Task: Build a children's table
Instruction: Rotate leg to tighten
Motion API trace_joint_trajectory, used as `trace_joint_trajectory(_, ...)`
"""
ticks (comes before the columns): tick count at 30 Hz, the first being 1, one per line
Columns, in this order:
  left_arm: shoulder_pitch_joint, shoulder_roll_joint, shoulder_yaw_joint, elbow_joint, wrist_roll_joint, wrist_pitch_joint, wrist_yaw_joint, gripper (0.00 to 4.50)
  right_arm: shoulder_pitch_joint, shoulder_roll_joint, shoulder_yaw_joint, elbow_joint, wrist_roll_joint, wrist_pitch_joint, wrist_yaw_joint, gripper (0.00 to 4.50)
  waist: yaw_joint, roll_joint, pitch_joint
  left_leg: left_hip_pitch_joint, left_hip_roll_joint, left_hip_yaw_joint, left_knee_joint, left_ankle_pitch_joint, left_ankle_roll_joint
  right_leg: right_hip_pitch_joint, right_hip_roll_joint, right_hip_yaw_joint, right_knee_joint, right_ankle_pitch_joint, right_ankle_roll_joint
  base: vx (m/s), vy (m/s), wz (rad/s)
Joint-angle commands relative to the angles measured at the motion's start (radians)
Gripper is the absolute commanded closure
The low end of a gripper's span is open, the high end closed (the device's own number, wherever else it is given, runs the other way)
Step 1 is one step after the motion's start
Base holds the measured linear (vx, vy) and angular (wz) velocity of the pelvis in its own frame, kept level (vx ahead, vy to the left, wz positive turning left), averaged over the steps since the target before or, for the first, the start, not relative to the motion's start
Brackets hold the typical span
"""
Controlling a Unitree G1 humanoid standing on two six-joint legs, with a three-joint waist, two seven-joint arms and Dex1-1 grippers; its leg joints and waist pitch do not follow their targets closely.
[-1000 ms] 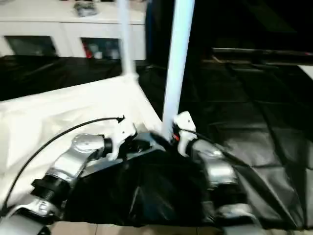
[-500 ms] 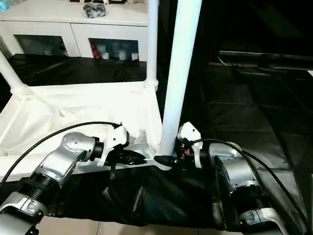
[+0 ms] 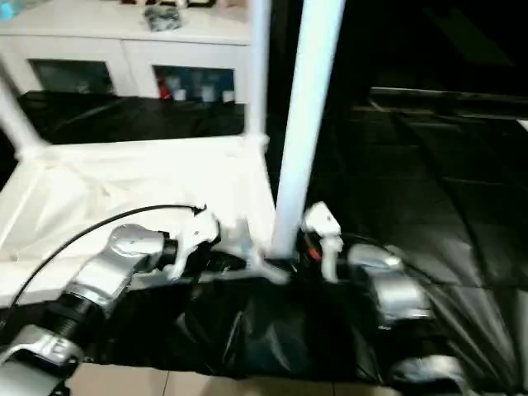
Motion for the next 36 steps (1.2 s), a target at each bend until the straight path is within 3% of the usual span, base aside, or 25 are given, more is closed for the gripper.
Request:
trace_joint_trajectory(1, -0.019, -0.065, -0.005, -0.018, -0.005, 0.001, 0.084, 4.5, 0.003, 0.069, 0.063, 0.043, -0.016, 0.015, -0.037, 1.91, -0.004, -0.009, -0.051, -0.009, -0.011, 0.014, -0.076, -0.304, 0.037, 0.05, -0.013, 0.016, -0.077, -0.439, -0.166, 0.0, 0.0, 0.0)
trace_joint_trajectory(4, -0.026, -0.138, 0.005, -0.001, 0.022, 0.02, 0.221, 4.5, -0.059, 0.173, 0.003, 0.151, -0.041, 0.008, -0.303, 1.91, -0.014, -0.007, -0.051, -0.012, -0.01, 0.013, -0.076, -0.298, 0.028, 0.046, -0.014, 0.017, -0.076, -0.447, -0.157, 0.0, 0.0, 0.0)
trace_joint_trajectory(6, -0.03, -0.161, 0.008, 0.006, 0.03, 0.023, 0.26, 4.5, -0.075, 0.203, -0.009, 0.174, -0.055, -0.002, -0.384, 1.91, -0.024, -0.009, -0.052, -0.015, -0.015, 0.01, -0.076, -0.295, 0.017, 0.05, -0.013, 0.013, -0.077, -0.455, -0.15, 0.0, 0.0, 0.0)
trace_joint_trajectory(8, -0.035, -0.187, 0.009, 0.014, 0.037, 0.025, 0.302, 4.5, -0.087, 0.241, -0.015, 0.188, -0.073, -0.027, -0.456, 1.91, -0.03, -0.008, -0.053, -0.011, -0.015, 0.012, -0.074, -0.303, 0.024, 0.046, -0.012, 0.014, -0.08, -0.448, -0.151, 0.0, 0.0, 0.0)
trace_joint_trajectory(12, -0.041, -0.19, 0.013, 0.023, 0.048, 0.022, 0.329, 4.5, -0.081, 0.257, 0.01, 0.189, -0.101, -0.075, -0.464, 1.91, -0.026, -0.012, -0.058, -0.015, -0.014, 0.016, -0.072, -0.272, 0.054, 0.05, -0.01, 0.016, -0.071, -0.363, -0.177, 0.0, 0.0, 0.0)
trace_joint_trajectory(14, -0.043, -0.186, 0.014, 0.027, 0.053, 0.018, 0.331, 4.5, -0.079, 0.26, 0.009, 0.19, -0.096, -0.085, -0.456, 1.36, -0.026, -0.008, -0.057, -0.016, -0.014, 0.017, -0.073, -0.265, 0.061, 0.051, -0.009, 0.016, -0.07, -0.343, -0.187, 0.0, 0.0, 0.0)
trace_joint_trajectory(20, -0.037, -0.17, 0.011, 0.029, 0.06, -0.008, 0.307, 4.5, -0.07, 0.252, -0.013, 0.165, -0.067, -0.102, -0.418, 0.79, -0.028, -0.005, -0.053, -0.013, -0.014, 0.016, -0.076, -0.31, 0.055, 0.048, -0.01, 0.015, -0.077, -0.399, -0.173, 0.0, 0.0, 0.0)
trace_joint_trajectory(23, -0.035, -0.163, 0.006, 0.03, 0.062, -0.016, 0.302, 4.5, -0.052, 0.181, -0.019, 0.101, -0.058, -0.111, -0.371, 0.75, -0.027, -0.009, -0.055, -0.015, -0.013, 0.016, -0.075, -0.302, 0.059, 0.05, -0.009, 0.017, -0.076, -0.385, -0.169, 0.0, 0.0, 0.0)
trace_joint_trajectory(26, -0.035, -0.161, 0.005, 0.031, 0.063, -0.018, 0.303, 4.5, -0.047, 0.157, -0.024, 0.082, -0.051, -0.108, -0.351, 0.75, -0.021, -0.01, -0.056, -0.014, -0.012, 0.019, -0.072, -0.27, 0.074, 0.05, -0.009, 0.019, -0.071, -0.334, -0.19, 0.0, 0.0, 0.0)
trace_joint_trajectory(29, -0.035, -0.155, 0.006, 0.032, 0.064, -0.023, 0.298, 4.5, -0.021, 0.034, -0.066, 0.031, 0.001, -0.085, -0.218, 0.75, -0.007, -0.013, -0.058, -0.011, -0.01, 0.023, -0.067, -0.24, 0.094, 0.052, -0.008, 0.02, -0.067, -0.289, -0.202, 0.0, 0.0, 0.0)
trace_joint_trajectory(31, -0.034, -0.149, 0.007, 0.033, 0.066, -0.027, 0.294, 4.5, 0.001, -0.094, -0.106, 0.023, 0.034, -0.074, -0.079, 0.75, 0.004, -0.014, -0.061, -0.014, -0.01, 0.024, -0.062, -0.202, 0.116, 0.058, -0.008, 0.02, -0.061, -0.235, -0.219, 0.0, 0.0, 0.0)
trace_joint_trajectory(32, -0.034, -0.149, 0.007, 0.033, 0.066, -0.027, 0.294, 4.5, 0.002, -0.099, -0.107, 0.023, 0.034, -0.074, -0.073, 0.75, 0.006, -0.015, -0.062, -0.015, -0.009, 0.024, -0.06, -0.194, 0.122, 0.059, -0.008, 0.02, -0.059, -0.222, -0.225, 0.0, 0.0, 0.0)
trace_joint_trajectory(33, -0.032, -0.146, 0.007, 0.032, 0.067, -0.029, 0.29, 4.5, 0.018, -0.164, -0.11, 0.03, 0.032, -0.085, -0.003, 0.75, 0.008, -0.018, -0.062, -0.018, -0.011, 0.025, -0.058, -0.177, 0.133, 0.06, -0.008, 0.019, -0.057, -0.206, -0.234, 0.0, 0.0, 0.0)
trace_joint_trajectory(36, -0.03, -0.143, 0.005, 0.029, 0.065, -0.031, 0.286, 4.5, 0.029, -0.194, -0.109, 0.025, 0.028, -0.09, 0.025, 0.75, 0.008, -0.024, -0.058, -0.025, -0.015, 0.025, -0.057, -0.185, 0.14, 0.062, -0.011, 0.015, -0.063, -0.273, -0.219, 0.0, 0.0, 0.0)
